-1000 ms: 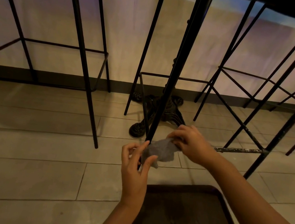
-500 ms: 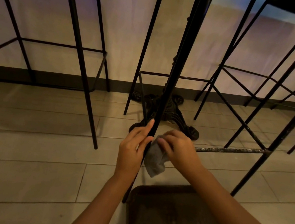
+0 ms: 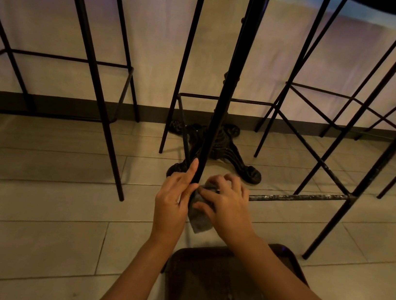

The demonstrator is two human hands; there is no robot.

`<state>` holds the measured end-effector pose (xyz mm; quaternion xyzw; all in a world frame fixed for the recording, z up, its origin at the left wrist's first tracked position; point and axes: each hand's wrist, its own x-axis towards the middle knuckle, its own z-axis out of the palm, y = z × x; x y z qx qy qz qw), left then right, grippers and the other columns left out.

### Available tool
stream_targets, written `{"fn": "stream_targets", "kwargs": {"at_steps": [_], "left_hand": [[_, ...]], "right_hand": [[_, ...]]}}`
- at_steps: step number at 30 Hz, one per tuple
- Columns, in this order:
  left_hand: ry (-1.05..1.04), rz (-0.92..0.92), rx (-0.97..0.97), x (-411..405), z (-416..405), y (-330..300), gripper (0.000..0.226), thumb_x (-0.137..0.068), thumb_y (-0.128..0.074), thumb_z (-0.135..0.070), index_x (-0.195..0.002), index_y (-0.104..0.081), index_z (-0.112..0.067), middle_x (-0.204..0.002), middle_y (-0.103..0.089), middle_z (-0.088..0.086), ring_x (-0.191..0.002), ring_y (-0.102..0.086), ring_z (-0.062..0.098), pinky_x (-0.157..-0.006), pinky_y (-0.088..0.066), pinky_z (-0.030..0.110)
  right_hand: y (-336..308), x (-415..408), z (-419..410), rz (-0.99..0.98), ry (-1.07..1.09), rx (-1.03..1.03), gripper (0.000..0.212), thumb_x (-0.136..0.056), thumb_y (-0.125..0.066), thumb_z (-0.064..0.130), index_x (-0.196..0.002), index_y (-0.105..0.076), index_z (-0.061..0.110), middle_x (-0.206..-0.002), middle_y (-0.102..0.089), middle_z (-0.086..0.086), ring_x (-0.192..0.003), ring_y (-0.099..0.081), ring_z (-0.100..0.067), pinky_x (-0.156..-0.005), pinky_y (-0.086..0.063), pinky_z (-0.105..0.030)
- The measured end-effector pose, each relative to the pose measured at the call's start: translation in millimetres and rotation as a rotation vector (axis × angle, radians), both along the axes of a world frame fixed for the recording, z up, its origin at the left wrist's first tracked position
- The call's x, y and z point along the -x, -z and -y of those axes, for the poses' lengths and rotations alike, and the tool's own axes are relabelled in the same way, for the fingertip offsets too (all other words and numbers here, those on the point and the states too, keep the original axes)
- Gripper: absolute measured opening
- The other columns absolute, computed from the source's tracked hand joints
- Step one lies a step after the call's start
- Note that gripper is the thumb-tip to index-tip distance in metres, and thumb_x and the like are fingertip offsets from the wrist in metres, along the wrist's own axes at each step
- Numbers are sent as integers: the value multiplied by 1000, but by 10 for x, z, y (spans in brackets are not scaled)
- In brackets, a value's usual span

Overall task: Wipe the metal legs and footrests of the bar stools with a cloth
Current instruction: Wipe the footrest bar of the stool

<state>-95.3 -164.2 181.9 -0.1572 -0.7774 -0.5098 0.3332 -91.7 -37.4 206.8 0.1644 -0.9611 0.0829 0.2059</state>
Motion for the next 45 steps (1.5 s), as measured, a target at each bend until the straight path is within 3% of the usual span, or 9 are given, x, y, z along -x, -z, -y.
{"fn": "stream_targets", "kwargs": {"at_steps": [11, 15, 21, 24, 30, 33, 35, 40, 45], "left_hand": [[1, 5, 3, 6, -6, 11, 63, -85, -58, 2, -135, -30, -24, -74, -44, -3, -66, -41, 3, -71, -39, 4], [-20, 14, -24, 12, -24, 36, 61, -84, -57, 4, -134, -33, -21, -73, -34, -15, -64, -38, -4, -70, -37, 1], [-55, 20, -36, -8, -61, 22, 60, -83, -57, 8, -133, -35, -17, -72, -37, -7, -64, -39, -3, -71, -37, 0], [-62, 22, -53, -16, -75, 12, 60, -83, -57, 8, -133, -36, -16, -71, -40, 2, -63, -39, 2, -73, -38, 0], [-75, 0, -72, -16, -75, 23, 67, -82, -56, 12, -133, -35, -26, -71, -36, -1, -66, -39, -5, -85, -37, -1], [-107, 4, -34, -79, -107, 34, 70, -85, -57, 3, -134, -34, -41, -88, -41, -2, -81, -43, 1, -92, -38, 4], [-193, -47, 43, -169, -157, -27, 51, -87, -55, -14, -133, -42, -30, -113, -39, 1, -104, -41, 14, -102, -30, 7], [-30, -144, 210, -336, -471, -63, 41, -96, -41, -29, -135, -39, -17, -129, -39, 4, -121, -38, 12, -108, -30, 17], [63, 31, 198, -181, -627, 72, 44, -90, -45, -24, -130, -44, -8, -112, -61, 10, -107, -51, 8, -98, -39, 14]], "right_hand": [[24, -8, -303, -59, 42, -48, 25, -68, -74, 35, -92, -70, 29, -94, -66, 6, -100, -54, -30, -84, -41, -54], [49, -15, -165, -61, 45, 7, 22, -64, -80, 27, -85, -72, 26, -91, -67, 4, -95, -56, -30, -83, -43, -53], [49, 57, -91, -101, -101, -15, 17, -65, -78, 23, -82, -74, 20, -81, -68, 2, -79, -58, -26, -69, -48, -39], [42, 71, -203, -86, -118, -89, 20, -77, -56, 30, -88, -72, 25, -85, -68, 4, -81, -59, -25, -79, -47, -44], [-5, 49, -811, -39, 5, -125, 31, -69, -68, 22, -100, -70, 19, -96, -70, -3, -88, -61, -31, -86, -44, -50], [-3, 71, -837, -85, -6, -48, 35, -58, -84, 9, -91, -73, 13, -85, -71, -4, -75, -61, -30, -65, -51, -40], [23, 63, -794, -116, -22, 2, 36, -56, -85, 6, -89, -74, 11, -82, -71, -4, -72, -61, -29, -59, -50, -36], [91, 155, -870, -122, -73, -4, 36, -62, -81, 8, -97, -72, 11, -88, -71, -5, -86, -51, -22, -74, -51, -43], [97, 193, -974, -55, -124, -67, 41, -68, -79, 14, -108, -68, 14, -96, -69, -4, -88, -62, -30, -91, -41, -56]]}}
